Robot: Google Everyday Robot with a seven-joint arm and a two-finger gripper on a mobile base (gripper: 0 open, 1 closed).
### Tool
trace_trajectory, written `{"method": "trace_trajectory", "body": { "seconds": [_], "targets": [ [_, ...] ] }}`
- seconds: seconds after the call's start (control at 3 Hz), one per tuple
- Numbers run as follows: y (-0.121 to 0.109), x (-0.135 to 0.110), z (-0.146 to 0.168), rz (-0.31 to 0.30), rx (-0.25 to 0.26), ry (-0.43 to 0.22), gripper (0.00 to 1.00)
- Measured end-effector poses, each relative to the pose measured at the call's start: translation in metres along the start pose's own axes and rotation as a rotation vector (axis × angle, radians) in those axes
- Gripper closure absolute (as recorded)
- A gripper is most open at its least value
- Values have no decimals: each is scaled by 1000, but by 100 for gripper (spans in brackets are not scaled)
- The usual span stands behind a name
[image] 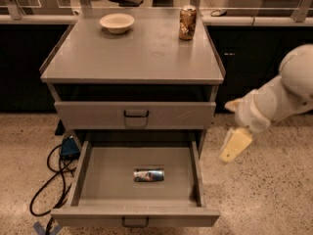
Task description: Pick redbull can from middle drawer and place on counter
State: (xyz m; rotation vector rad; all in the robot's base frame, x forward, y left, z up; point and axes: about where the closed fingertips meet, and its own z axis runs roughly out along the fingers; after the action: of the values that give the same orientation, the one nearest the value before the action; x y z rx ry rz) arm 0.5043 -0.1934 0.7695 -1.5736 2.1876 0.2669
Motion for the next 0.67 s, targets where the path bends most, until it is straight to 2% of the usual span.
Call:
{"method": "trace_trajectory", "body": {
  "seconds": [0.33,0.67],
  "targets": [
    [25,17,23,7,-59,35,0],
    [25,17,23,7,-59,34,0]
  ]
}}
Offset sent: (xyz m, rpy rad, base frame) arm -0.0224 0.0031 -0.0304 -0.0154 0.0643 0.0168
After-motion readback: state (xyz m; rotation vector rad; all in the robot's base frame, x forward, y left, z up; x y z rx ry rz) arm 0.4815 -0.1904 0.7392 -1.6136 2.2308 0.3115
